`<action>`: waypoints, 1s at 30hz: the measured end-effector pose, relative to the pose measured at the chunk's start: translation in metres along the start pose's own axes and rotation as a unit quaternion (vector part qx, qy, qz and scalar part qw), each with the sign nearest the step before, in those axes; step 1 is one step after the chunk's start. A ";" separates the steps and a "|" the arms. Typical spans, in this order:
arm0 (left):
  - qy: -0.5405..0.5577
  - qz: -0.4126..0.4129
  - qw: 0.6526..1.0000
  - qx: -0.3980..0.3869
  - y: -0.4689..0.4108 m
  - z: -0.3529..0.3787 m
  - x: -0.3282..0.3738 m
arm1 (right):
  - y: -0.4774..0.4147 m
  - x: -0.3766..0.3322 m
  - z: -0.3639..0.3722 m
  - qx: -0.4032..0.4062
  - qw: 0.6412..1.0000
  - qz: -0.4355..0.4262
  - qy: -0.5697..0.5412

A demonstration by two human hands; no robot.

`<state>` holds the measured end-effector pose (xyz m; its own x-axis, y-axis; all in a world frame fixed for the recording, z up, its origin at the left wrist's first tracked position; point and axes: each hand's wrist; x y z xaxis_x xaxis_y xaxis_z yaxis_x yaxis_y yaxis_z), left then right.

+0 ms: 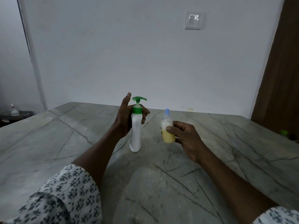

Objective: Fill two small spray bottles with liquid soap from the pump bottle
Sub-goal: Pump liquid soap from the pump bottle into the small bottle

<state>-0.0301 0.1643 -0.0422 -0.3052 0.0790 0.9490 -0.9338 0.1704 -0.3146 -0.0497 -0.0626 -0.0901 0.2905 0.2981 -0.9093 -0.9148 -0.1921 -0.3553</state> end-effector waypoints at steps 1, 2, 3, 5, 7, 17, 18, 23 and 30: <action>0.004 0.001 1.000 -0.016 0.001 -0.003 -0.001 | 0.000 0.000 -0.001 0.002 1.000 0.001 0.001; 0.005 0.000 0.999 -0.032 0.003 -0.006 -0.001 | 0.000 0.001 -0.001 0.004 1.000 0.002 0.000; 0.000 -0.001 0.999 -0.047 0.006 -0.010 0.000 | 0.000 0.001 -0.002 0.005 1.000 0.003 -0.002; -0.056 -0.004 0.996 -0.068 0.012 -0.021 0.000 | 0.001 0.000 -0.002 0.004 1.000 0.004 -0.003; -0.161 -0.023 0.983 -0.089 0.023 -0.030 -0.001 | 0.002 -0.001 -0.002 0.003 1.000 0.004 -0.004; -0.322 -0.016 0.943 -0.083 0.046 -0.023 -0.011 | 0.004 -0.001 -0.005 0.012 1.000 0.008 0.006; -0.320 -0.016 0.944 -0.083 0.046 -0.025 -0.011 | 0.005 -0.003 -0.007 0.015 1.000 0.007 0.010; -0.304 -0.043 0.948 -0.079 0.051 -0.033 -0.006 | 0.005 -0.006 -0.016 0.022 0.999 0.008 0.032; -0.286 -0.025 0.958 0.012 0.056 -0.041 0.004 | 0.008 0.001 -0.011 0.003 0.998 0.030 0.057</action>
<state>-0.0756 0.2148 -0.0569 -0.3054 -0.4805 0.8221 -0.9520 0.1366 -0.2738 -0.0531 -0.0740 -0.0965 0.2642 0.1773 -0.9480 -0.9334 -0.2005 -0.2976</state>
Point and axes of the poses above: each hand's wrist, its own y-axis away from the middle knuckle, its own z-axis out of the palm, x = y × z, and after that the axes turned 11 degrees about -y, right-handed
